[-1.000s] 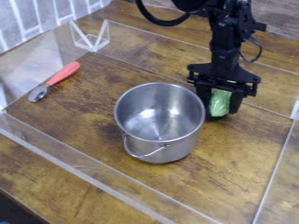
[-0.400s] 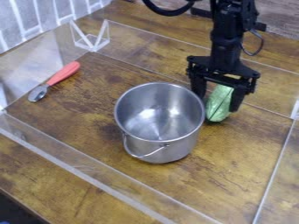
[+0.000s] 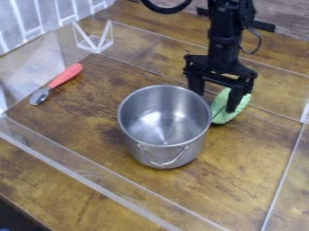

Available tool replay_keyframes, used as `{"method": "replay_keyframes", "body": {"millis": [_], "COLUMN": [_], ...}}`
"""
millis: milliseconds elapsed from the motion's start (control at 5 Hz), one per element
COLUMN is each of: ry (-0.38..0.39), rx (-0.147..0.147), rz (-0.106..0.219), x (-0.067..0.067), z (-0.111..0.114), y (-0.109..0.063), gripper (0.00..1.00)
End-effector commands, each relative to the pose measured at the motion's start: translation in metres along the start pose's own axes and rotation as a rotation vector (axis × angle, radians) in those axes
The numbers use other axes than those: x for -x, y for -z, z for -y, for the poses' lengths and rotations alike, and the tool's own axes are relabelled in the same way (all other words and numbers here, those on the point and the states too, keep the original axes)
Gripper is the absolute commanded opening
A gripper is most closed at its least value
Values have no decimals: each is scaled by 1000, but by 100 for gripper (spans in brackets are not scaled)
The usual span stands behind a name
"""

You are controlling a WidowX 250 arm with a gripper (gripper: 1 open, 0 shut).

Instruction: Remove the green object from the silver pot and put it on the table

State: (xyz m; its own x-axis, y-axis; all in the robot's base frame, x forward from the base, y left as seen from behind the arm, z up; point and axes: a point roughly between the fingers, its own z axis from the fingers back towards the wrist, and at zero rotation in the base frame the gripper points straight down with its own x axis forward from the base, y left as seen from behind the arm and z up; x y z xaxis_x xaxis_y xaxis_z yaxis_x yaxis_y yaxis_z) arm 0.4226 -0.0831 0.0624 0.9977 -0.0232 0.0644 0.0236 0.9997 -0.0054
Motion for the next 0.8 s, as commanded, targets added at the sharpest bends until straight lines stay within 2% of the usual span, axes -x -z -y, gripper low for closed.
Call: {"method": "replay_keyframes", "body": {"millis": [0,200,600], "ry": [-4,-3,-6], "rx": [22,39,50], "rz": [122,124,146], "x": [-10,-6,-7], "z": [-10,-13,-17], "y": [-61,-76,-81], "gripper": [100,100,100]}}
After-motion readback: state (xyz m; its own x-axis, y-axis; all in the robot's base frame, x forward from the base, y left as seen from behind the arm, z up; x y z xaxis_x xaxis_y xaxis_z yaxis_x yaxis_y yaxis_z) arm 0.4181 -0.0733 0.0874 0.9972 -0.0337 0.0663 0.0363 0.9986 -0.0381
